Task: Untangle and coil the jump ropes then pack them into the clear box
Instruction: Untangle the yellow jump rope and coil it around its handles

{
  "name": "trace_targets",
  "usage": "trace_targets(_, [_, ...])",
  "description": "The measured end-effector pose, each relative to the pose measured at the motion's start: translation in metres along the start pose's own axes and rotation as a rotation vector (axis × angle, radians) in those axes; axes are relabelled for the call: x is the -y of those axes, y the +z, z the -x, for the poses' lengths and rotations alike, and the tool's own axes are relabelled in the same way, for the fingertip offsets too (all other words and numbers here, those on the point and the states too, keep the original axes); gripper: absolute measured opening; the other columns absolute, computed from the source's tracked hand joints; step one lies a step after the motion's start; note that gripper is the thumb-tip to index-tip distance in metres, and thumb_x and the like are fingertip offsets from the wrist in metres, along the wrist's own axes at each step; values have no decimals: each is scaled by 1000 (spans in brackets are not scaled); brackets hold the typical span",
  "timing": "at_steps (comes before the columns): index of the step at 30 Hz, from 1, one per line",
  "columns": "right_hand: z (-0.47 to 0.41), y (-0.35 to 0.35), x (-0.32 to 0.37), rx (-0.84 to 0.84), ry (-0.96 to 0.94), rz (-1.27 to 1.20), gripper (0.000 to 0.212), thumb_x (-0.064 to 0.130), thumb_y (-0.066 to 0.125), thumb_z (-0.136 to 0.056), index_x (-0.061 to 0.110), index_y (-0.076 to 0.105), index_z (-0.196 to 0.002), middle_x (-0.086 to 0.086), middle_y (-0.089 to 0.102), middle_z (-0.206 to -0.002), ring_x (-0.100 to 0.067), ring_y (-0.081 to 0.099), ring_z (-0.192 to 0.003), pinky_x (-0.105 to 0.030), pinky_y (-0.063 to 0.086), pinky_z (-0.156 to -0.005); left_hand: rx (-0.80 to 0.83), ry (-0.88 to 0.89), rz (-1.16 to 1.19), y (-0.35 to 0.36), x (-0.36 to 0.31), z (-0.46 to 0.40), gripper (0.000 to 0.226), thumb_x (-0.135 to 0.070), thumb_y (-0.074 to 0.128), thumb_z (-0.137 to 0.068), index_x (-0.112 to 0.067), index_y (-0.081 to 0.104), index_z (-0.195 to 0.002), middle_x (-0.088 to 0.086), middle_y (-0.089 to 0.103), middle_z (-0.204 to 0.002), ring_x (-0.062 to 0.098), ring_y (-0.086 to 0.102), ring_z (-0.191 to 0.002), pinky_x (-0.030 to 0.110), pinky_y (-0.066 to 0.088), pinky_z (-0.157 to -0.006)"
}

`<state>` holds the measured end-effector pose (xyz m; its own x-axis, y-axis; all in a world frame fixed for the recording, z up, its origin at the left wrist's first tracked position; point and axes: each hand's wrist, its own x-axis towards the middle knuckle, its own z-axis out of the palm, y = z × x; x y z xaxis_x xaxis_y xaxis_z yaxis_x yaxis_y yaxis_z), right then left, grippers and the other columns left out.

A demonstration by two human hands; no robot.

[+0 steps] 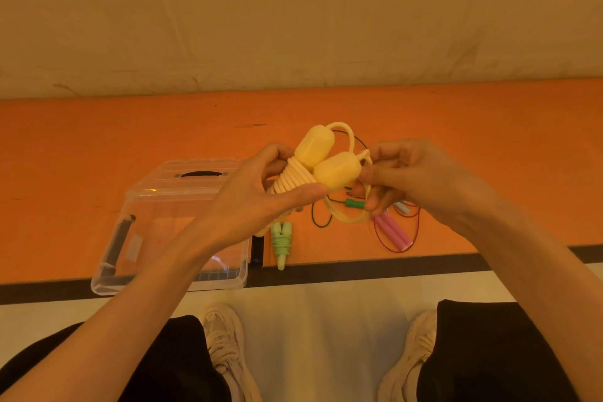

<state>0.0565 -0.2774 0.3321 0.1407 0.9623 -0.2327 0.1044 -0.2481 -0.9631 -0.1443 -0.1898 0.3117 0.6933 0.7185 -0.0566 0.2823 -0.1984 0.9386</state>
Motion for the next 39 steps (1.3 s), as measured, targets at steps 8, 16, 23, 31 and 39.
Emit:
trace_targets(8, [6,-1,2,23,-52,3,18,-3,60,-88,4,61,-105,-16,72,-84,-22,71,-67,-24,57,-59,-13,28,-95,-4,5,-3,56,-56,78,-67,-26,53,-107,-13,68,-105,7,67,-91,36,56,-78])
trace_targets(16, [5,-4,3,45,47,-58,29,23,53,-96,-1,63,-108,-16,70,-83,-28,69,-68,-31,59,-61,-14,93,-150,-2,1,0,55,-47,79,-67,-24,52,-108,-16,65,-108,4,63,-97,31,52,-81])
trace_targets(23, [3,-8,2,14,47,-19,23,19,56,-94,1,68,-100,-10,71,-80,-24,69,-63,-25,57,-54,-59,92,-114,1,3,-2,51,-47,76,-64,-28,51,-105,-19,64,-108,-6,59,-100,12,46,-79])
trace_targets(31, [5,-16,-2,-53,-177,396,7,26,66,-87,20,71,-86,-1,63,-91,-8,44,-62,-14,38,-56,-13,46,-118,4,5,-1,51,-49,77,-65,-31,52,-105,-24,64,-106,-6,60,-98,17,47,-79])
trace_targets(39, [5,-18,1,-34,-202,216,12,19,57,-92,18,68,-88,-2,69,-102,-14,59,-89,-28,47,-78,39,5,16,6,3,-3,53,-40,77,-69,-18,54,-112,-7,70,-105,14,69,-88,33,57,-80])
